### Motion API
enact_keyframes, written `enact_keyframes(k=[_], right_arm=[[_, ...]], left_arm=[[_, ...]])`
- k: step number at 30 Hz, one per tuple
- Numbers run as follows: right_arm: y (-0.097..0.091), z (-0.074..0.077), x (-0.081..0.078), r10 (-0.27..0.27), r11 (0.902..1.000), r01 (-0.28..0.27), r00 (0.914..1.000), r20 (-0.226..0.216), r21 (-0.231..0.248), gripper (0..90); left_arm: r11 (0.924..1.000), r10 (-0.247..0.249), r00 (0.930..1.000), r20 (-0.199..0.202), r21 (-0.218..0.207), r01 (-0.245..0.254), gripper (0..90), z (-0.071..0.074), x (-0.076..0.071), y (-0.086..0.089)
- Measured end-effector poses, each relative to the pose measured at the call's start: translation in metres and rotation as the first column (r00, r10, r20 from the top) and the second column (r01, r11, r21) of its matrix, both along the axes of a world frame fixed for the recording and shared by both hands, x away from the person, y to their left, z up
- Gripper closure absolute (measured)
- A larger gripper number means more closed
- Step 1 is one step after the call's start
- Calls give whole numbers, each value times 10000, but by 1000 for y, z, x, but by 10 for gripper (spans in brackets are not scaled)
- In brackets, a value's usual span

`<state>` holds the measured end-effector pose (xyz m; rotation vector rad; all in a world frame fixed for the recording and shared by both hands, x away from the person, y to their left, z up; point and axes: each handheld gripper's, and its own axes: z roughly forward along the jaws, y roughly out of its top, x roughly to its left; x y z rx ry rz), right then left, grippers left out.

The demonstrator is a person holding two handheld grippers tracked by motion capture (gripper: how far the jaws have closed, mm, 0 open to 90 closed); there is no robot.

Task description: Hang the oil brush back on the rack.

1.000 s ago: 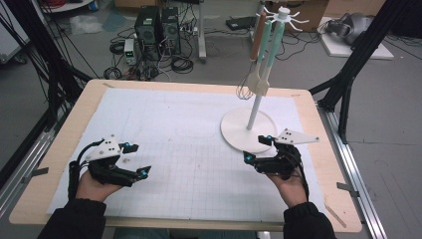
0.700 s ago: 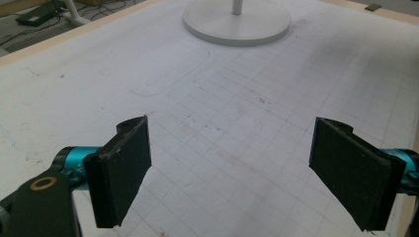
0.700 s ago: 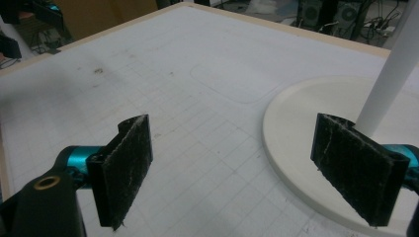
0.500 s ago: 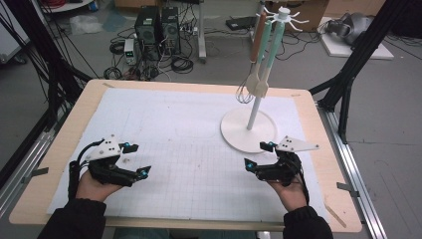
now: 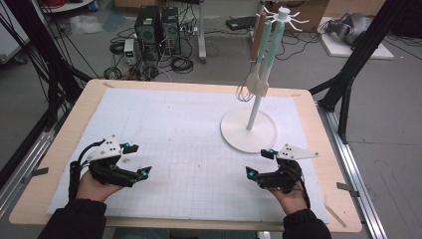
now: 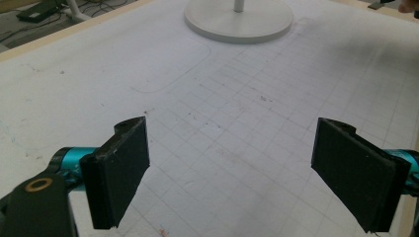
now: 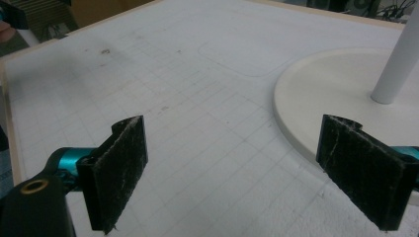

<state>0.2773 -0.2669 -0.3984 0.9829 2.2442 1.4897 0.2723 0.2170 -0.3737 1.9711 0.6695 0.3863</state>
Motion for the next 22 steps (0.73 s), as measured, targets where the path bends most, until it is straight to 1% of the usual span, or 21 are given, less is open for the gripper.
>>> enact_keyframes(k=[4, 5, 8, 9, 14, 18, 22], right_arm=[[-1, -2, -2, 10, 10000, -10, 10000, 49, -18, 111], [-1, -3, -4, 30, 10000, -30, 10000, -43, -6, 110], [-2, -5, -5, 69, 9999, -69, 10000, 7, -156, 110], [-2, -5, -6, 76, 9999, -77, 10000, -47, -140, 110], [0, -5, -7, 127, 9997, -127, 9999, 0, -202, 110], [3, -7, -7, 214, 9994, -214, 9998, -6, -267, 110], [5, -7, -7, 259, 9992, -257, 9996, 68, -319, 111]], left_arm=[[10000, -37, 10000, -58, 64, 38, 148, -1, 0, 0], [10000, -27, 10000, -74, 47, 28, 147, -1, 0, 0], [10000, -10, 10000, -96, 76, 11, 147, -2, 0, 0], [10000, -26, 9999, -116, 68, 27, 147, -3, 0, -1], [9999, -73, 9999, -81, 141, 74, 147, -3, 0, -1], [10000, -7, 9999, -109, 58, 8, 147, -3, 0, -1], [10000, -62, 9999, -119, 63, 63, 147, -4, 0, -2]])
